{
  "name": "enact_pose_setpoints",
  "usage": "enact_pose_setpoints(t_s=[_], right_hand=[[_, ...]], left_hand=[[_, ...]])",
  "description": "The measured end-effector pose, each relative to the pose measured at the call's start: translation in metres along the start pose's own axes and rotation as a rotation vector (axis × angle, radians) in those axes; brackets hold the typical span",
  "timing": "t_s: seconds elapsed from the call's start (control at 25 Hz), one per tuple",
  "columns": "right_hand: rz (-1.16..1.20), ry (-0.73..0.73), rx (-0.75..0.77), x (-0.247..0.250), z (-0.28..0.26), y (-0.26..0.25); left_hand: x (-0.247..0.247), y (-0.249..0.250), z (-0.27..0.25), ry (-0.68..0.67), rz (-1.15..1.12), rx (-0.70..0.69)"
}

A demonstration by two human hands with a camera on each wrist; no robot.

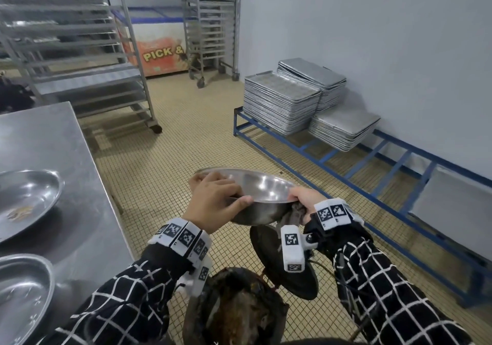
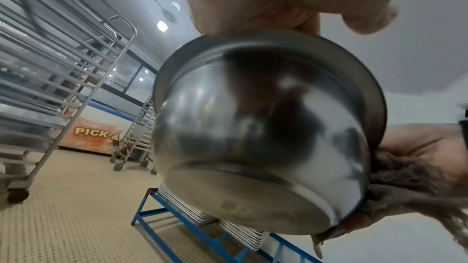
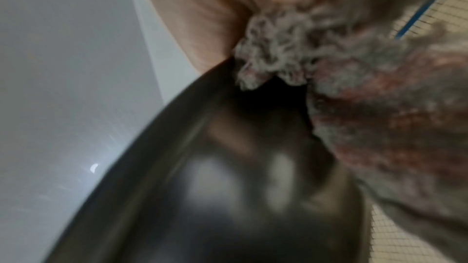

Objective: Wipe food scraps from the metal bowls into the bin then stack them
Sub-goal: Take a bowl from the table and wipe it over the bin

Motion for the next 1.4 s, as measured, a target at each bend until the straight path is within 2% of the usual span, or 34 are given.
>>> enact_pose_setpoints(t_s=[0.08,0.16,0.24,0.28,0.36,0.4,0.48,0.56,0.64,0.76,0.84,0.96,1.08,1.12,1.2,1.28,1.4], right_hand=[[-0.104,0.114,0.083,-0.004,-0.006,-0.002],[-0.048,0.182,0.146,-0.008,-0.014,0.000],[0.042,0.208,0.216,-0.009,-0.022,-0.002],[0.062,0.222,0.261,-0.010,-0.027,-0.003],[0.054,0.253,0.361,-0.012,-0.032,-0.006],[0.060,0.252,0.404,-0.015,-0.031,-0.006],[0.067,0.238,0.466,-0.022,-0.033,-0.006],[0.037,0.226,0.483,-0.028,-0.026,-0.003],[0.004,0.213,0.428,-0.034,-0.018,0.002],[0.050,0.202,0.301,-0.036,-0.008,0.009],[0.040,0.185,0.307,-0.033,-0.012,0.004],[-0.154,0.152,0.470,-0.034,-0.025,-0.023],[-0.480,0.302,0.809,-0.036,-0.025,-0.057],[-0.476,0.355,0.916,-0.035,-0.024,-0.068],[-0.418,0.368,1.071,-0.032,-0.021,-0.087],[-0.551,0.395,1.154,-0.031,-0.018,-0.102],[-0.752,0.393,1.189,-0.045,-0.024,-0.106]], left_hand=[[0.002,0.001,0.005,0.091,-0.007,0.029],[0.003,-0.006,0.006,0.264,-0.023,0.191],[0.007,-0.018,0.004,0.369,-0.264,0.408],[0.010,-0.024,0.005,0.354,-0.478,0.513],[0.013,-0.026,0.008,0.168,-0.894,0.733],[0.014,-0.024,0.009,0.064,-1.009,0.825],[0.017,-0.023,0.009,0.034,-1.102,0.902],[0.020,-0.027,0.010,0.118,-1.134,0.905],[0.026,-0.033,0.010,0.148,-1.105,0.892],[0.035,-0.041,0.009,0.116,-0.923,0.834],[0.041,-0.042,0.009,0.065,-0.759,0.740],[0.045,-0.044,0.008,0.006,-0.655,0.624],[0.050,-0.032,0.014,-0.043,-0.605,0.555],[0.052,-0.026,0.017,-0.057,-0.599,0.532],[0.057,-0.015,0.023,-0.066,-0.569,0.488],[0.061,-0.007,0.028,-0.065,-0.573,0.467],[0.066,0.002,0.034,-0.053,-0.609,0.452]])
Point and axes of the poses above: each hand's wrist, its own z-axis towards the middle knuckle, its own x-axis out of the back of the hand, y = z × x, the point moved 2 cm from there along z, towards the middle knuckle, and after that the axes turned 3 degrees about -x, right-handed, at the moved point
